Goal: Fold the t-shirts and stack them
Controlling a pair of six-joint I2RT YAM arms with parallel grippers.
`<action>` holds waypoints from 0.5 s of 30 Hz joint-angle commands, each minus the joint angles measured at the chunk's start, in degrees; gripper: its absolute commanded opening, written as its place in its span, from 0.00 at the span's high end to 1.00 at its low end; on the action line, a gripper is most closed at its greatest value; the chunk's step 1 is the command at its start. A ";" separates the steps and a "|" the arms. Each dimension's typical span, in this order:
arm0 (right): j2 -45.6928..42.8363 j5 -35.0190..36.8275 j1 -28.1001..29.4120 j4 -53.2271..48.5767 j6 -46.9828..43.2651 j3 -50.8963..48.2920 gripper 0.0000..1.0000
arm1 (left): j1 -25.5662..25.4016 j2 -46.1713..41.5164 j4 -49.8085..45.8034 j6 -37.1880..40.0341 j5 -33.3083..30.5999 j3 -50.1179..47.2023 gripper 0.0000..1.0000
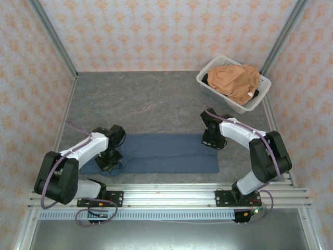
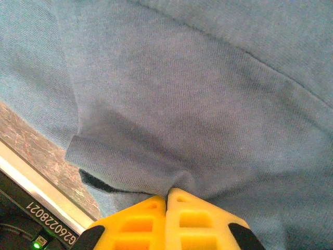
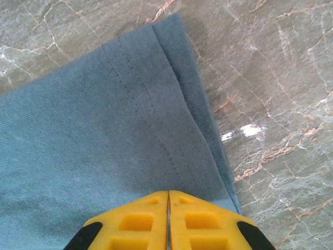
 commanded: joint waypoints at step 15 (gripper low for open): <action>-0.04 0.11 -0.39 -0.49 -0.69 1.31 0.92 | 12.46 -4.13 -8.72 3.72 -13.53 6.54 1.00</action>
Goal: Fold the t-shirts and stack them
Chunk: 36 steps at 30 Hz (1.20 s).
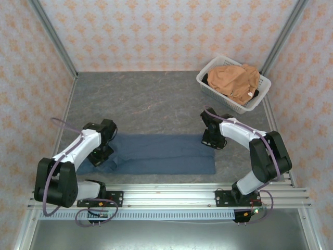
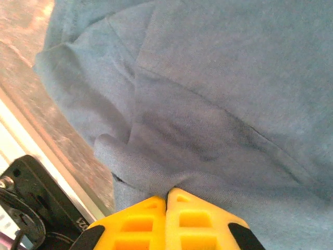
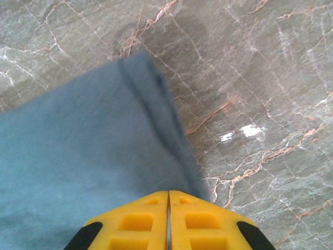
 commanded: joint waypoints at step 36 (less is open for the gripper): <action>22.99 -7.83 0.14 0.80 -1.11 15.36 0.96 | 3.32 0.75 3.73 4.09 10.71 -1.13 0.72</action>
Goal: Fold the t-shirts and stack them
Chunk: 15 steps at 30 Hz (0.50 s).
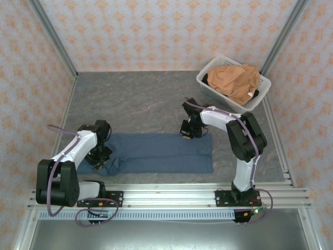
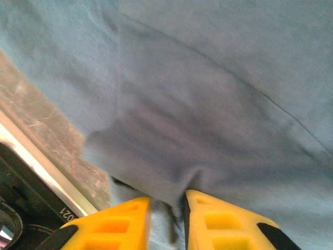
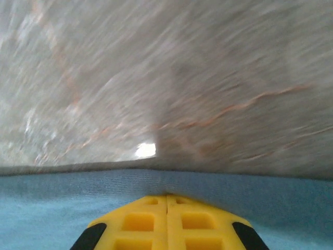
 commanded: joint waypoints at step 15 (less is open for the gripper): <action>3.60 11.20 -11.30 -9.20 -8.51 1.82 0.96 | -13.73 3.73 3.62 -10.05 7.28 7.62 0.58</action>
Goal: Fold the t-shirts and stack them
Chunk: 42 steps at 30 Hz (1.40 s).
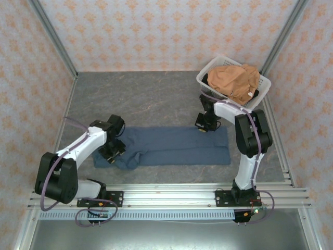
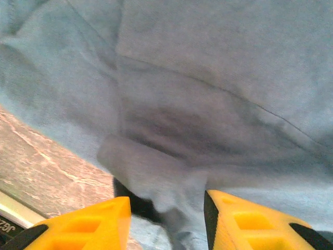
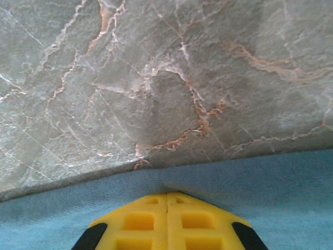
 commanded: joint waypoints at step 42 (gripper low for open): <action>3.93 4.96 -0.49 -4.52 -0.03 0.59 0.96 | -7.01 -3.61 -10.11 -15.03 -4.96 1.36 1.00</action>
